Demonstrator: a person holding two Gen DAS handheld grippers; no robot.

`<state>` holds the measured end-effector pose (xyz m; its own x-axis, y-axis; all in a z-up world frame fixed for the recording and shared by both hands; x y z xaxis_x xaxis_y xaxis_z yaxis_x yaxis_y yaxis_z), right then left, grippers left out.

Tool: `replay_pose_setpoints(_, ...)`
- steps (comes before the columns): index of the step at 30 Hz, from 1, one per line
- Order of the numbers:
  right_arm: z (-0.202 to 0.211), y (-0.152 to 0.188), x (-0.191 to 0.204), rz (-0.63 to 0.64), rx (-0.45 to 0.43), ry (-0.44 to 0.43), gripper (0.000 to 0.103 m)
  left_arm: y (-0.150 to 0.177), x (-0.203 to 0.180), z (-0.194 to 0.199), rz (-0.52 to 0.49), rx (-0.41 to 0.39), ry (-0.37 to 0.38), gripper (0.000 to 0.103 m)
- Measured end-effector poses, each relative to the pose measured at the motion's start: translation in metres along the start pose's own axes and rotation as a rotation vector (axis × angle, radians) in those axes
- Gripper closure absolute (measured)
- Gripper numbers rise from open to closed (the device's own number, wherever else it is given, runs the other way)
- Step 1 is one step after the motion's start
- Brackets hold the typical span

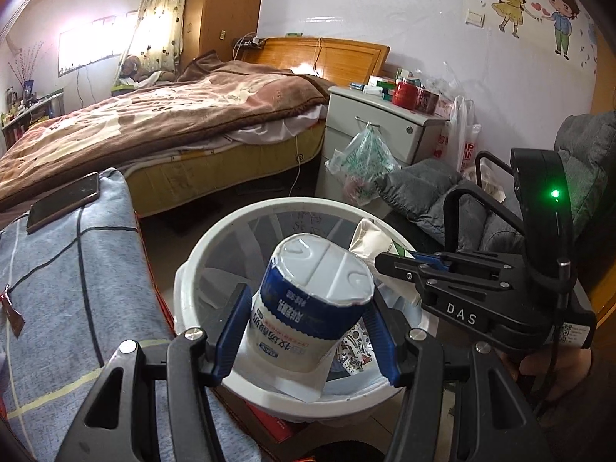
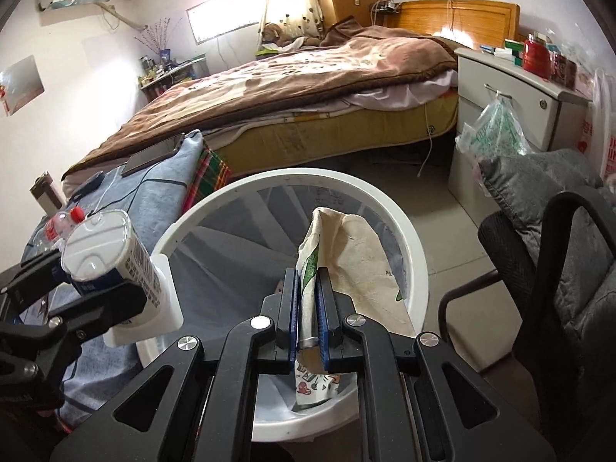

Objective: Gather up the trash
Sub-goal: 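Carry the yogurt cup and paper pouch over the white trash bin, then open both tools to drop the cup and pouch into the bin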

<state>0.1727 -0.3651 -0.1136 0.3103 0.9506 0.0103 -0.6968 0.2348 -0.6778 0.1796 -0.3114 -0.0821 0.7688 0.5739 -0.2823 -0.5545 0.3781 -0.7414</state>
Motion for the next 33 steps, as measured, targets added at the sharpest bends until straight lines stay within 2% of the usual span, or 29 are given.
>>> replay_pose_setpoints(4,-0.003,0.002,-0.007,-0.003,0.008,0.030,0.085,0.000,0.001,-0.005,0.011,0.003,0.003,0.042)
replay_pose_setpoints(6,-0.003,0.003,-0.007,-0.004,0.009,0.025,0.073,0.002,0.002,-0.007,0.021,0.011,0.011,0.042)
replay_pose_setpoints(7,-0.002,0.003,-0.007,-0.003,0.006,0.025,0.071,0.003,0.002,-0.008,0.022,0.012,0.011,0.042)
replay_pose_setpoints(9,0.000,0.003,-0.007,0.000,0.003,0.025,0.071,0.003,0.003,-0.008,0.018,0.014,0.003,0.041)
replay_pose_setpoints(12,0.003,0.003,-0.007,-0.003,-0.005,0.028,0.071,0.003,0.004,-0.008,0.018,0.011,-0.011,0.031)
replay_pose_setpoints(21,0.014,0.000,-0.006,-0.007,-0.035,0.035,0.071,0.007,0.009,0.005,0.037,-0.007,-0.016,0.031)
replay_pose_setpoints(33,0.031,-0.003,0.009,-0.021,-0.070,0.008,0.071,0.008,0.023,0.044,0.058,-0.067,-0.050,0.031)
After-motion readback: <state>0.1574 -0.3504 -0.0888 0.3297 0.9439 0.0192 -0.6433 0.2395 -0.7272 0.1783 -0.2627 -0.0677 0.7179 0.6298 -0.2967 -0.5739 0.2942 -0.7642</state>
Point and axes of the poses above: each gripper's, at about its wrist camera, not at the fingertips, and z roughly against the way its jaws point, x to its left, y to its underside, the point moved 10 cm from there along -z, roughly the way its jaws point, and after that the axes turned 13 degrees about y, right-handed, at the moved point
